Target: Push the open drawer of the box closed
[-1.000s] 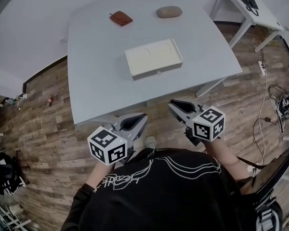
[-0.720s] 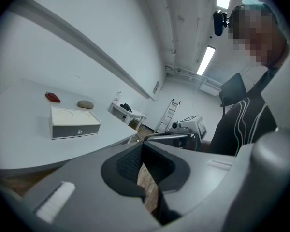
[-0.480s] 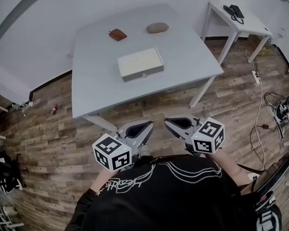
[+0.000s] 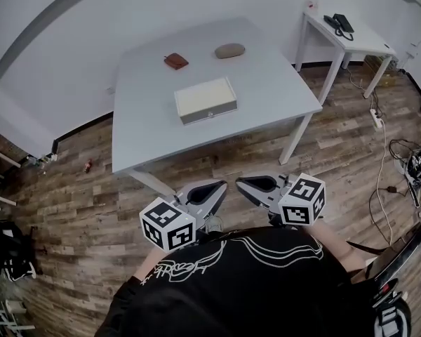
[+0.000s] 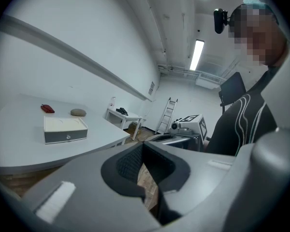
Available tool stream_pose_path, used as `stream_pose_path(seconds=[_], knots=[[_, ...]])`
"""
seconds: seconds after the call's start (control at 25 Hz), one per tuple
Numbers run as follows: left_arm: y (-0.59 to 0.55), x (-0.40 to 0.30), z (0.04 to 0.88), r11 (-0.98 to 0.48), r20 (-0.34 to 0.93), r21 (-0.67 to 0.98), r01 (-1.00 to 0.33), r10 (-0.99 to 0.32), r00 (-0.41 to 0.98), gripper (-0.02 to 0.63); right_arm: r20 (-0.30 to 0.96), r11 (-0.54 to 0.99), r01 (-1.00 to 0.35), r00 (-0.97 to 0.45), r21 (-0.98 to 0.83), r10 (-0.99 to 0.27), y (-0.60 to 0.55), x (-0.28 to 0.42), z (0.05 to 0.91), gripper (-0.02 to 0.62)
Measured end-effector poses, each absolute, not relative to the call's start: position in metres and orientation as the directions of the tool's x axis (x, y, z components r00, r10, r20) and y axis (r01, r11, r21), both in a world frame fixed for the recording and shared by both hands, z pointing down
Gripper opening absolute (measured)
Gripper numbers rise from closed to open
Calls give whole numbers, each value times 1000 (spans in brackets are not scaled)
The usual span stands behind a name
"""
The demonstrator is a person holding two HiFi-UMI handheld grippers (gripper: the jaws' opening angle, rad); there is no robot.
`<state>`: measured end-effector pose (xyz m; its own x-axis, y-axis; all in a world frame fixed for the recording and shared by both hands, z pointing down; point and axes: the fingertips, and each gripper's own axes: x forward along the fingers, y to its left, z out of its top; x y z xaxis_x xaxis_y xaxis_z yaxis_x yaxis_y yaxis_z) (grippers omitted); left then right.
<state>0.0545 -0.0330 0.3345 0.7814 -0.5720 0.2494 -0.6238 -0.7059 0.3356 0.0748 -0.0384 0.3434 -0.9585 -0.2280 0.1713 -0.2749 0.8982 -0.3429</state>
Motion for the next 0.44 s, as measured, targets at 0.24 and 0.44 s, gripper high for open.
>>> stream_pose_path(seconds=[0.24,0.44], knots=[[-31,59,327,-716,253,308,-626,-572,780,8,168,907,-274,-959,-319,-230,-38,75,337,8],[-25,62,315,-725,243,283,-628,-579,778,8,150,912,-284,-957,-297,-249,-34,81,324,8]])
